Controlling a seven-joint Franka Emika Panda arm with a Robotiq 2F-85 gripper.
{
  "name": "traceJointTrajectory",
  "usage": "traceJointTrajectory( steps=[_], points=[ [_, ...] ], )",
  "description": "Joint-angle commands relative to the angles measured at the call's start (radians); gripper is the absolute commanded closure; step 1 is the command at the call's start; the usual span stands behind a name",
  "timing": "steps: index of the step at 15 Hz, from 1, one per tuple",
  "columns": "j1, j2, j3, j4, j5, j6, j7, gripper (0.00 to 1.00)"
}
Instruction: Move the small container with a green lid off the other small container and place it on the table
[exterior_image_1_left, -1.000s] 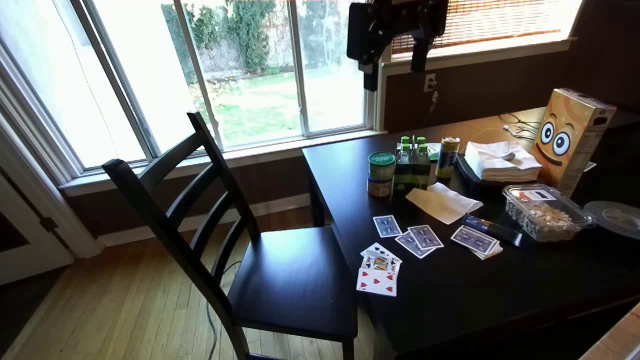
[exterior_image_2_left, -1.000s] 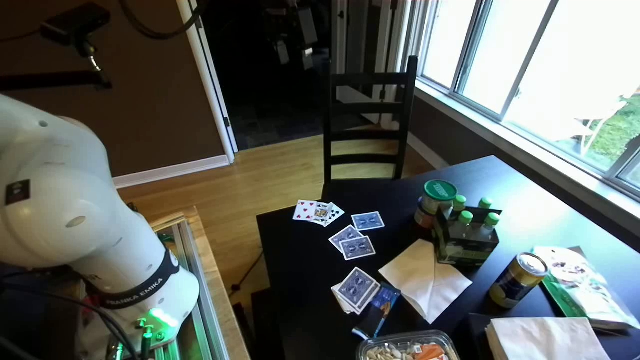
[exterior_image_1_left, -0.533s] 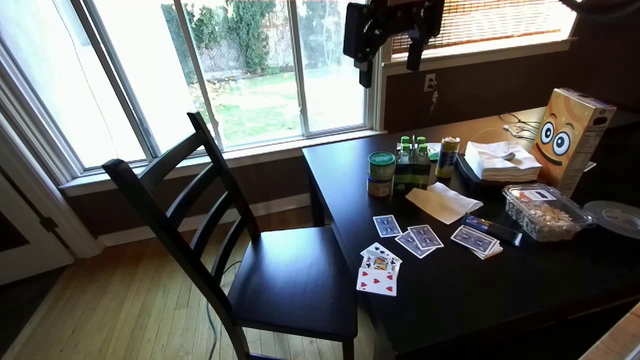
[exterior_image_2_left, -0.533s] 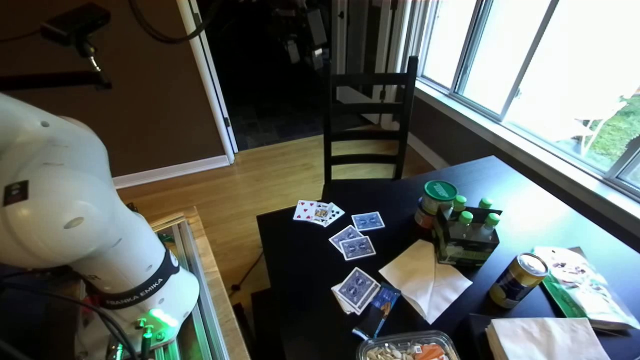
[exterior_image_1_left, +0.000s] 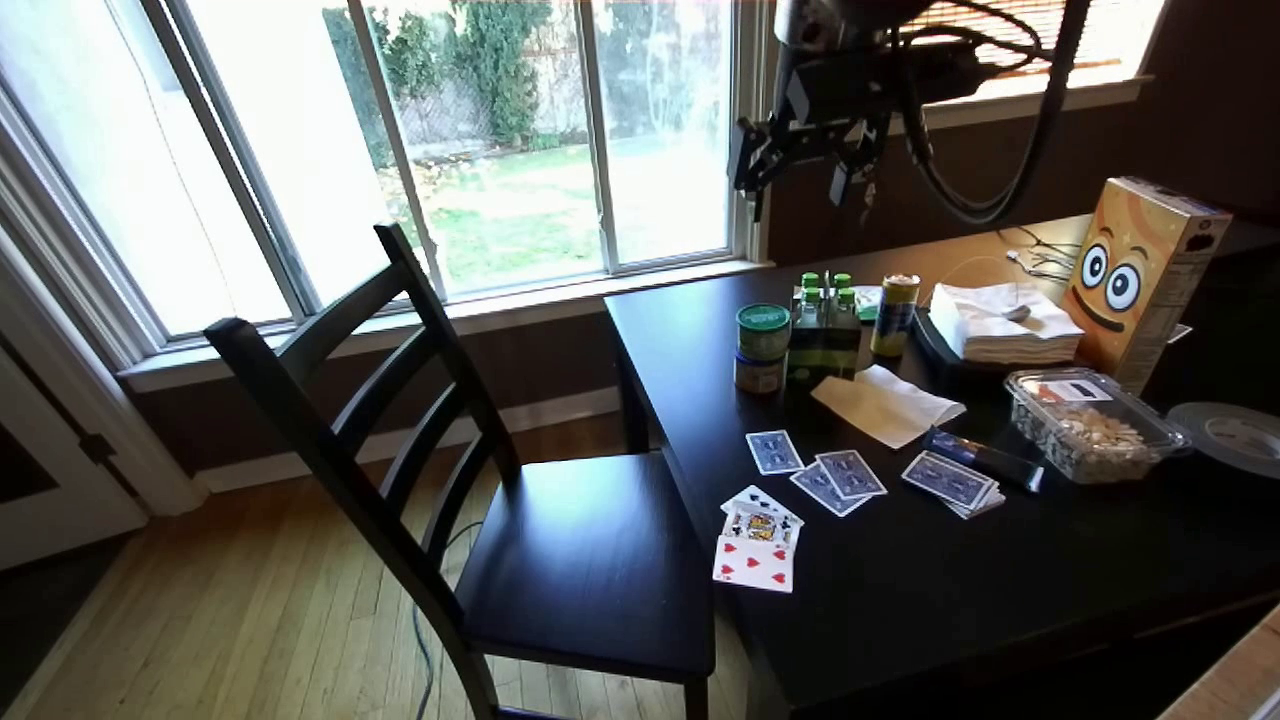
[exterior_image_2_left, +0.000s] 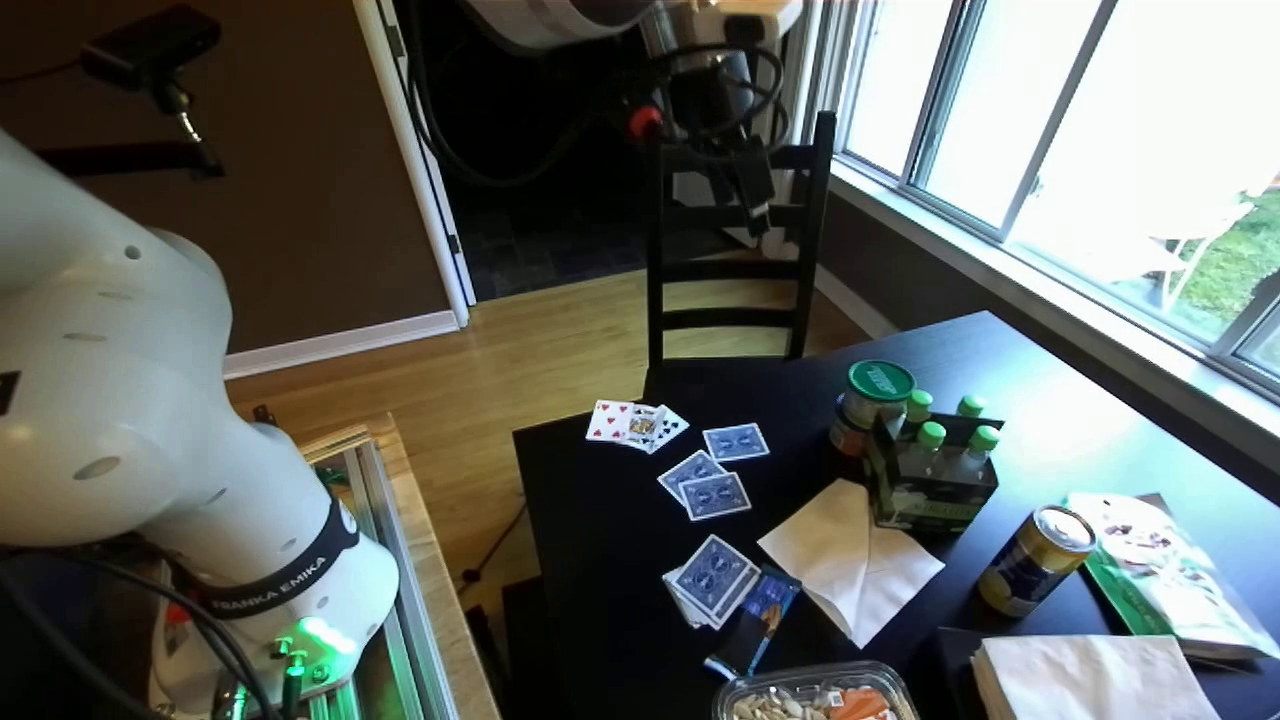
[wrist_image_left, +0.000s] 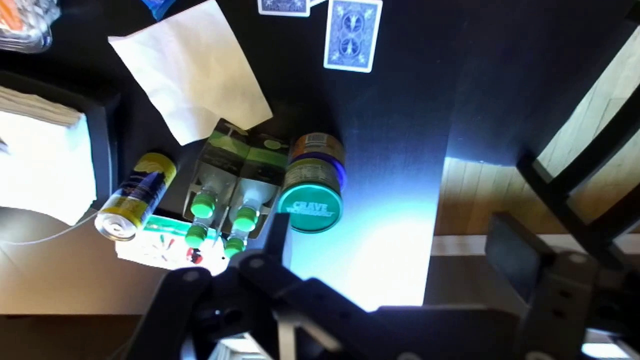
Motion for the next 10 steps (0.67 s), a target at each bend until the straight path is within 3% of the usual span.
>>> traceJointTrajectory(
  steps=[1, 4, 8, 9, 10],
  points=[
    [-0.030, 0.157, -0.021, 0.026, -0.127, 0.120, 0.160, 0.00],
    [-0.014, 0.283, -0.081, 0.061, -0.223, 0.237, 0.256, 0.00],
    [0.035, 0.420, -0.196, 0.113, -0.252, 0.365, 0.278, 0.00],
    [-0.004, 0.450, -0.170, 0.125, -0.265, 0.395, 0.287, 0.00],
    [0.004, 0.477, -0.186, 0.138, -0.264, 0.414, 0.290, 0.00]
  ],
)
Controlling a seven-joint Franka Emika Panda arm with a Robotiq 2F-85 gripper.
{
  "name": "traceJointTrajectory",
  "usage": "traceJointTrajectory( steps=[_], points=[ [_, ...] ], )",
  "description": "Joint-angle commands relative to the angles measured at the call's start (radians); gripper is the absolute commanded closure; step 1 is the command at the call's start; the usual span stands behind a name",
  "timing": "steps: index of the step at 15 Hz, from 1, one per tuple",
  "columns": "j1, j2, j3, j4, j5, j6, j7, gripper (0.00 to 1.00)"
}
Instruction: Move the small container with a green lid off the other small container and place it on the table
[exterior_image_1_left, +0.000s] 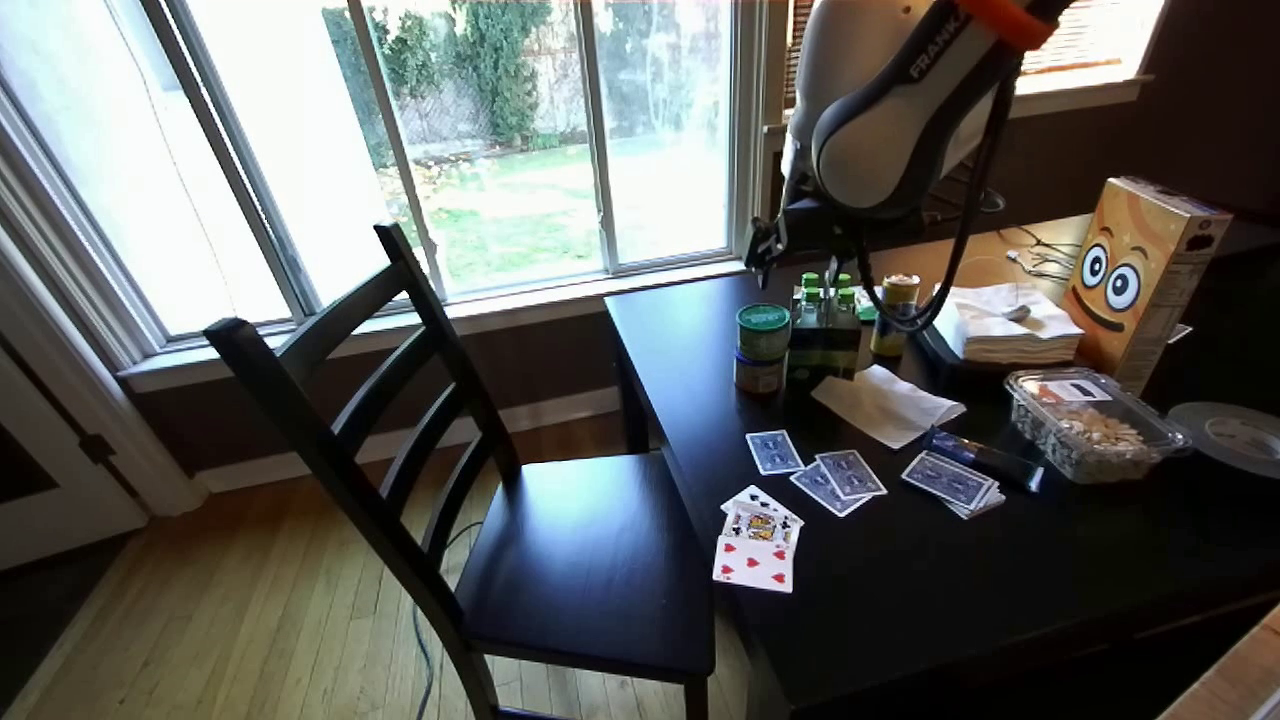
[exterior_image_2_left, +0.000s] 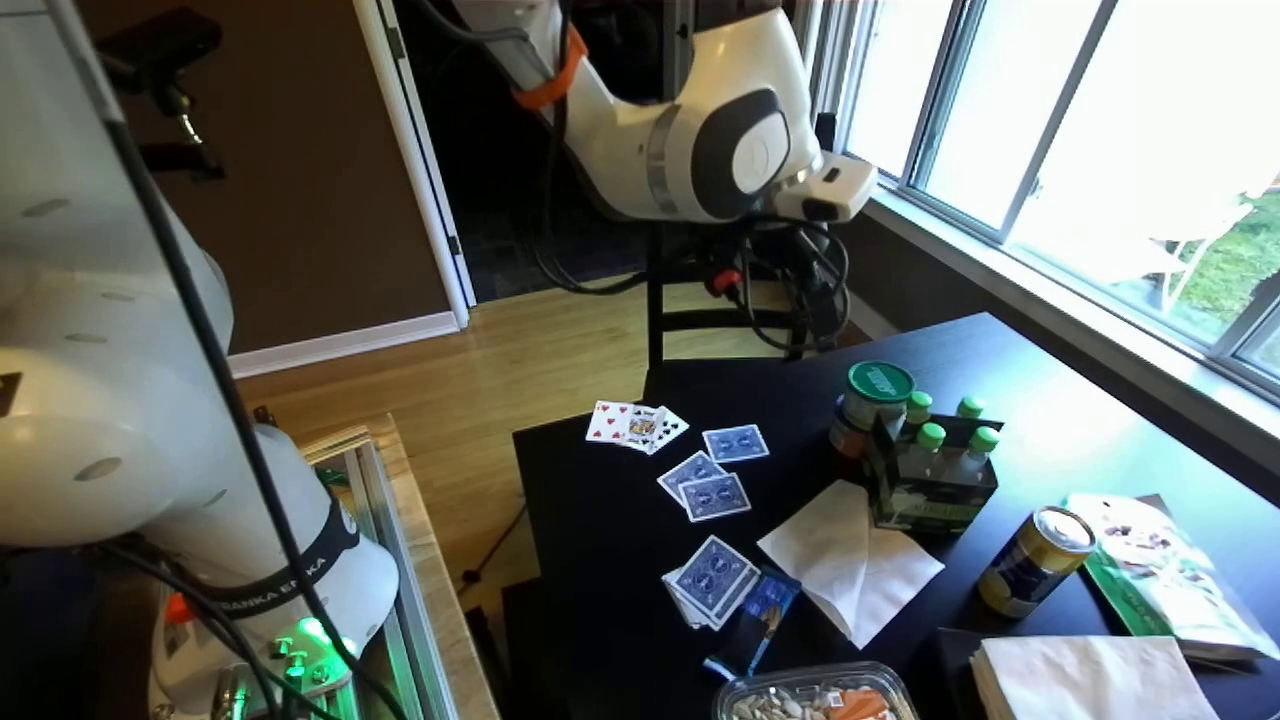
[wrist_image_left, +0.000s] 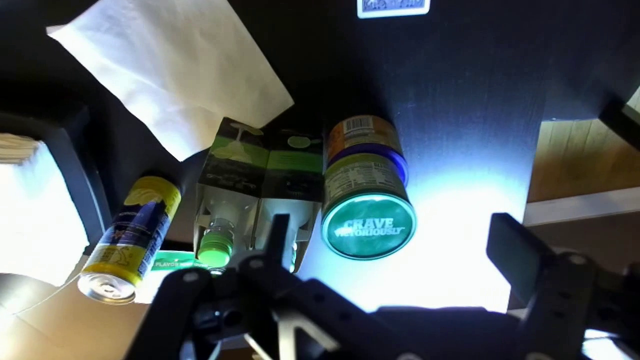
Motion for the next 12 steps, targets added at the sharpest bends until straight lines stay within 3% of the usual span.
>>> traceJointTrajectory(
  steps=[1, 5, 6, 12],
  points=[
    [0.009, 0.123, -0.036, 0.077, -0.053, 0.090, 0.065, 0.00],
    [0.043, 0.221, -0.107, 0.137, -0.130, 0.208, 0.091, 0.00],
    [0.018, 0.161, -0.068, 0.083, -0.074, 0.163, 0.051, 0.00],
    [0.018, 0.175, -0.071, 0.089, -0.077, 0.171, 0.051, 0.00]
  ],
)
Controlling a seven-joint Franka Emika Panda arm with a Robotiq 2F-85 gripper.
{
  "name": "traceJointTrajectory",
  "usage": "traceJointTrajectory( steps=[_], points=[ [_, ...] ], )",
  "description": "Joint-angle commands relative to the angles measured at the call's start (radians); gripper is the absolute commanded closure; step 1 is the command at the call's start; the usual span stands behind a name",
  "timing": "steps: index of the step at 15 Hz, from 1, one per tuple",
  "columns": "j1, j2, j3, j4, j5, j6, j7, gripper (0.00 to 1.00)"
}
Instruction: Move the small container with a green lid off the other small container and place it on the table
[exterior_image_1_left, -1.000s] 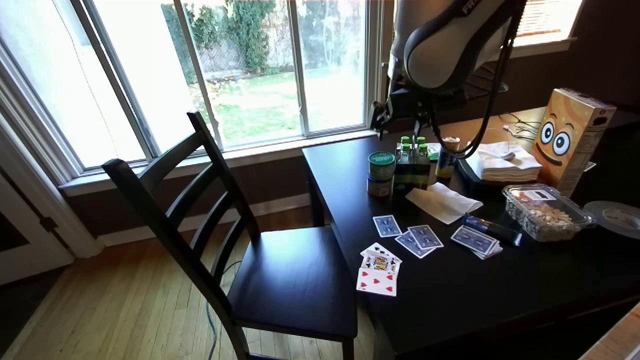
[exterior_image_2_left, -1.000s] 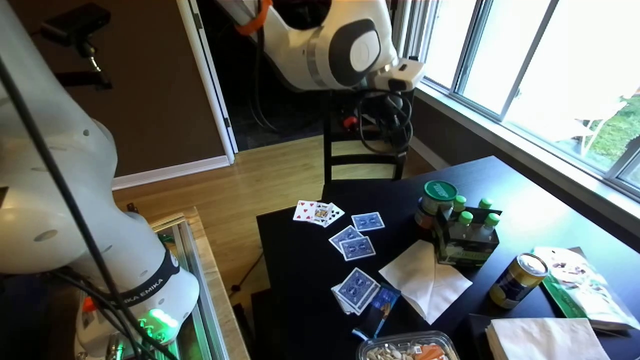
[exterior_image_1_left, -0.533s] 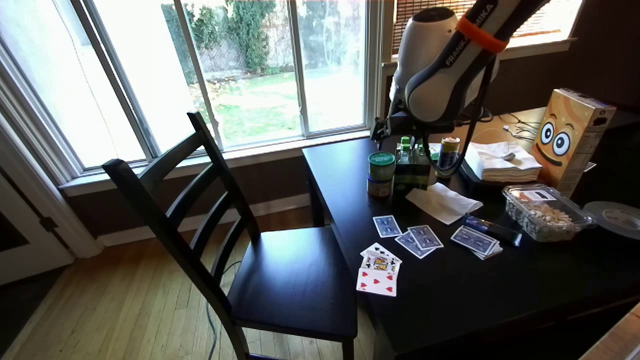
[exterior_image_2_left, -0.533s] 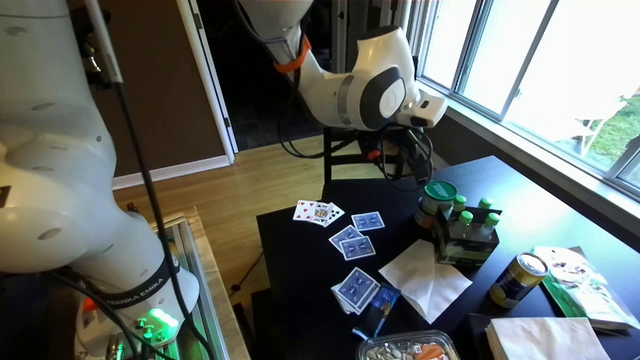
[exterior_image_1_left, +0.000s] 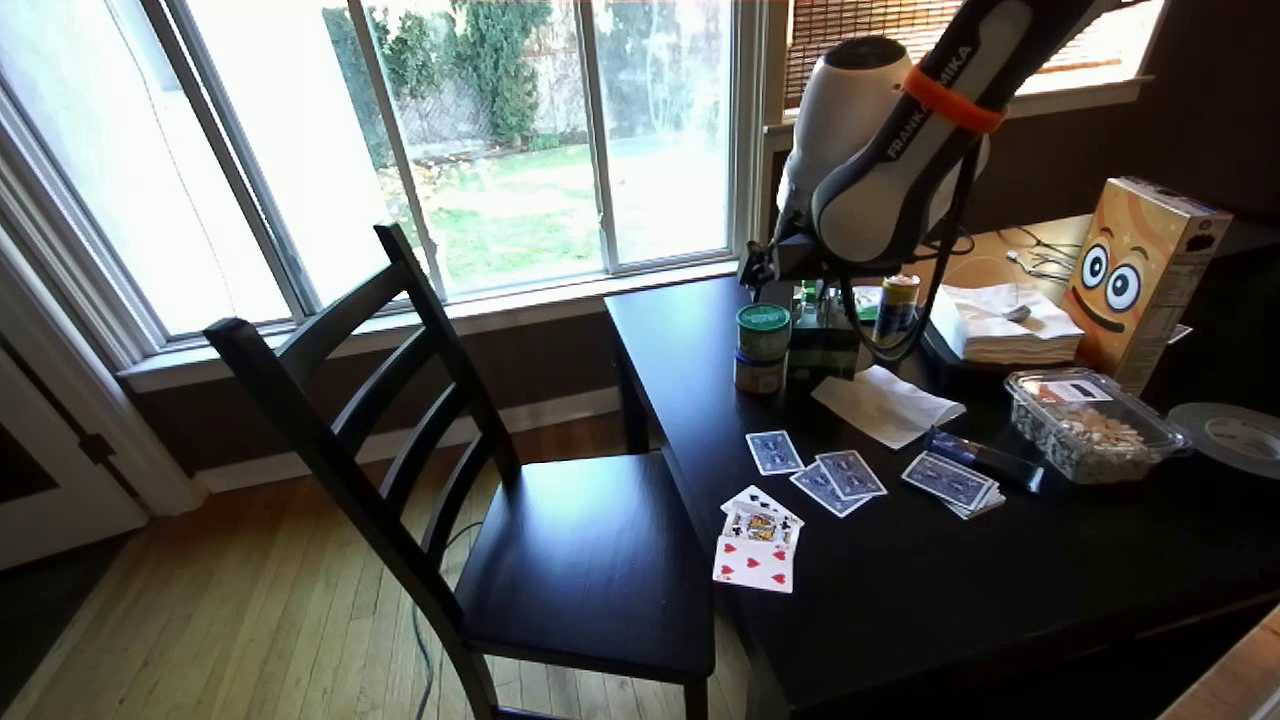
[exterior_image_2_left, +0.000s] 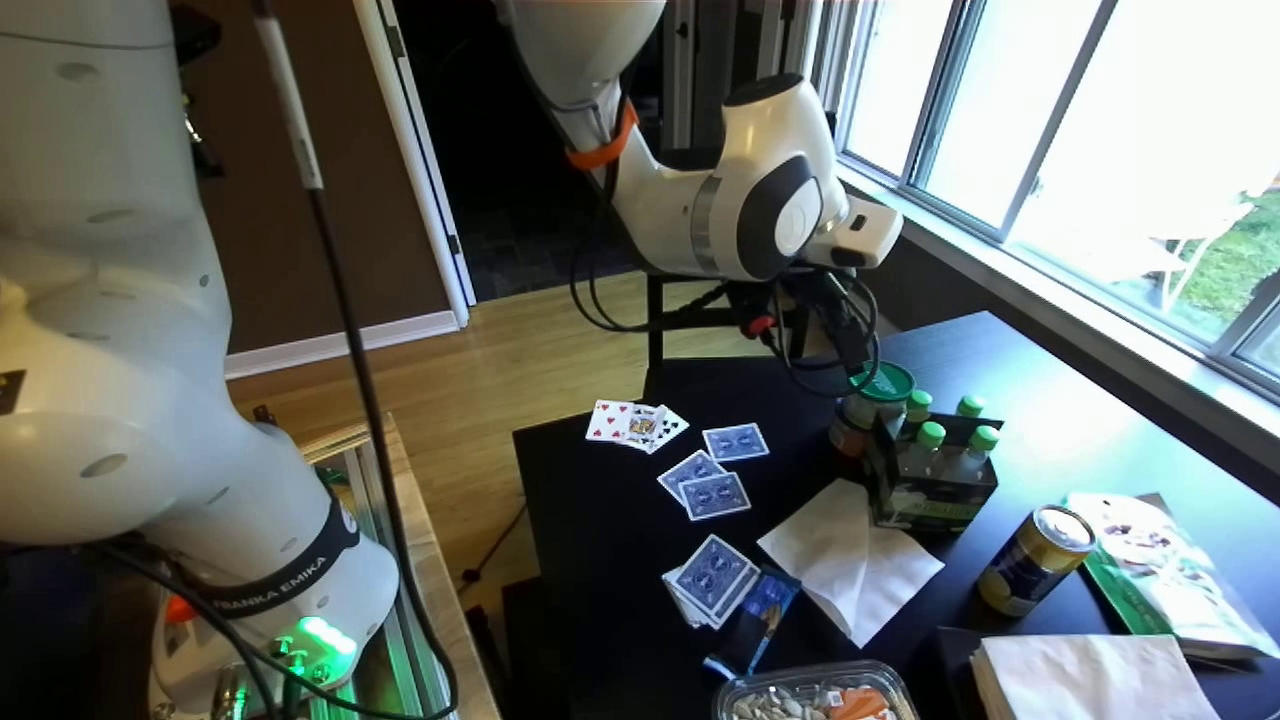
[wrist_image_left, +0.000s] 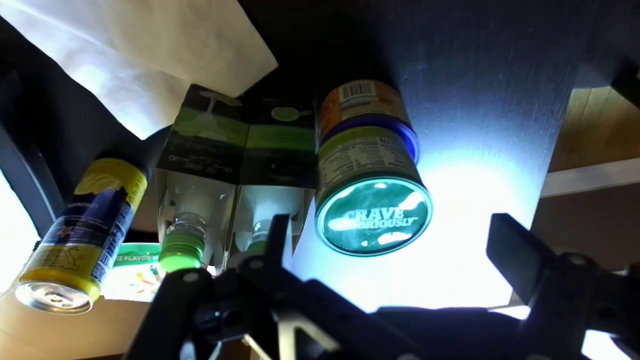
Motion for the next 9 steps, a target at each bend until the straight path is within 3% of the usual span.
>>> traceJointTrajectory(
  steps=[1, 9],
  points=[
    [0.031, 0.037, -0.043, 0.030, -0.035, 0.043, 0.057, 0.00],
    [0.127, 0.227, -0.176, 0.172, -0.006, 0.163, 0.109, 0.00]
  ],
)
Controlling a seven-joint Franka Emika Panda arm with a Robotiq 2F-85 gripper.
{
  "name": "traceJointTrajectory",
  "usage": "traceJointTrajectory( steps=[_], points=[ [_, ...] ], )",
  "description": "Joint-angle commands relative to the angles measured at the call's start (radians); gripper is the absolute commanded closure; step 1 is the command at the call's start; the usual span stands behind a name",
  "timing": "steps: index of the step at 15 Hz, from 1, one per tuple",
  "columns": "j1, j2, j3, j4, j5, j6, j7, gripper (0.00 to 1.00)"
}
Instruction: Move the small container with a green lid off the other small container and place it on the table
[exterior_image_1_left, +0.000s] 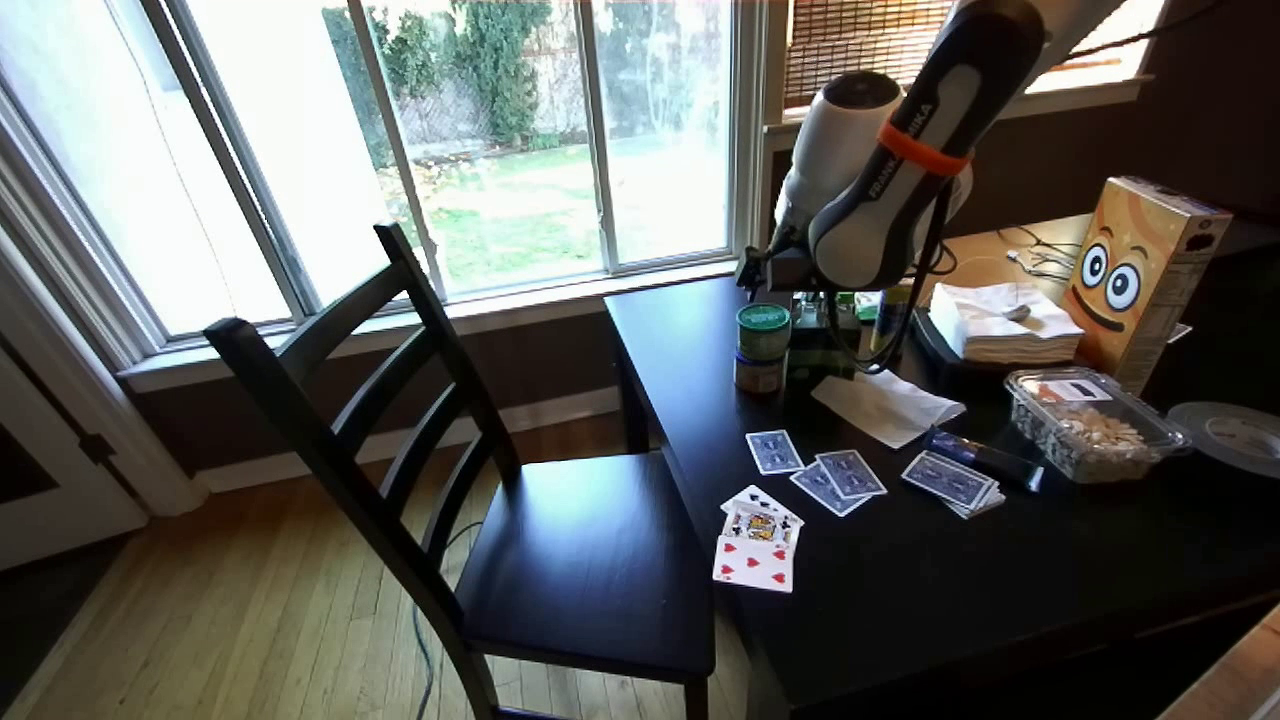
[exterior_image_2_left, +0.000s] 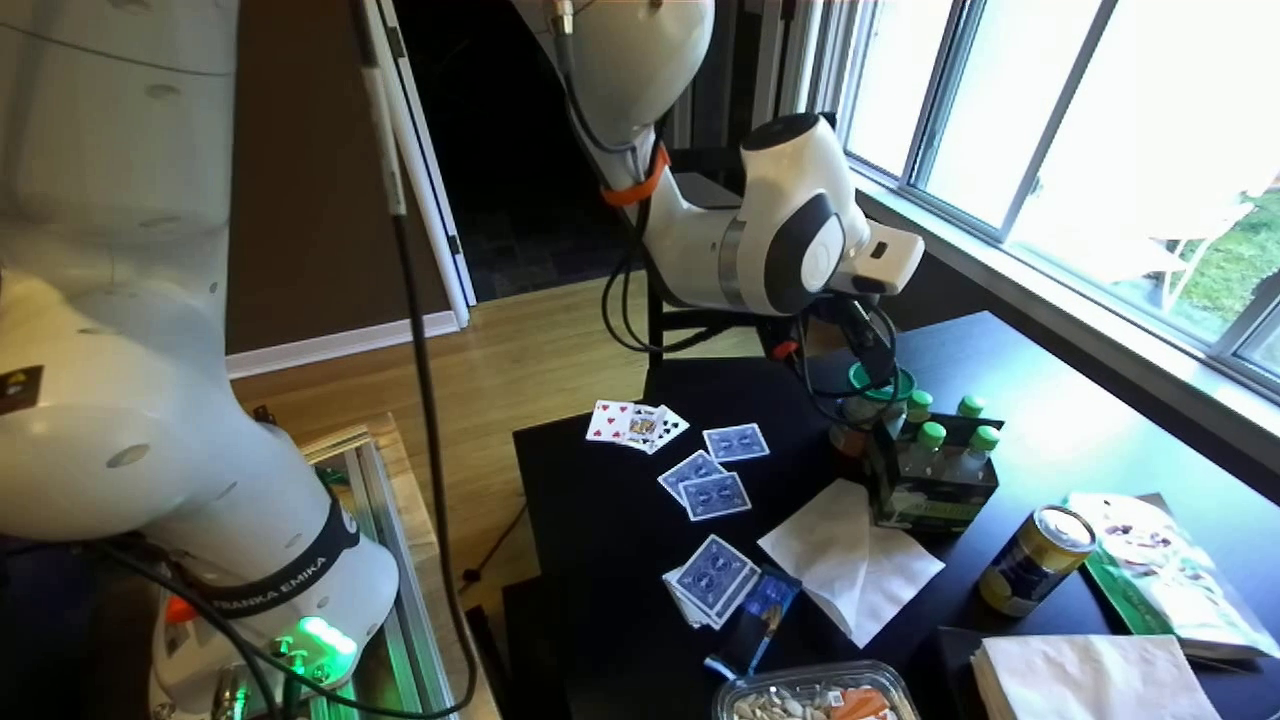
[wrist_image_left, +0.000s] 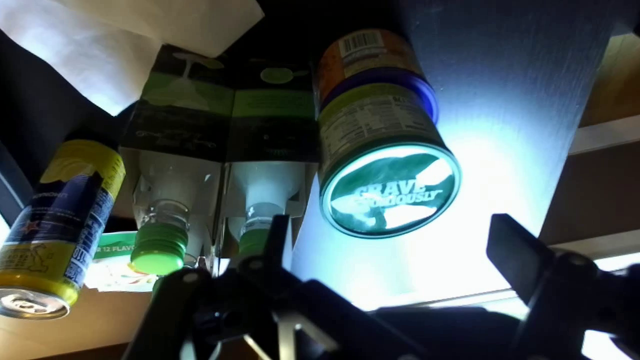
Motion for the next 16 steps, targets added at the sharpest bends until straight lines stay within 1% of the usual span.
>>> traceJointTrajectory(
  steps=[1, 6, 16],
  points=[
    [0.058, 0.114, -0.067, 0.095, -0.002, 0.030, 0.055, 0.00],
    [0.066, 0.179, -0.059, 0.137, -0.003, 0.043, 0.030, 0.00],
    [0.097, 0.240, -0.090, 0.190, -0.009, 0.070, 0.024, 0.00]
  ],
)
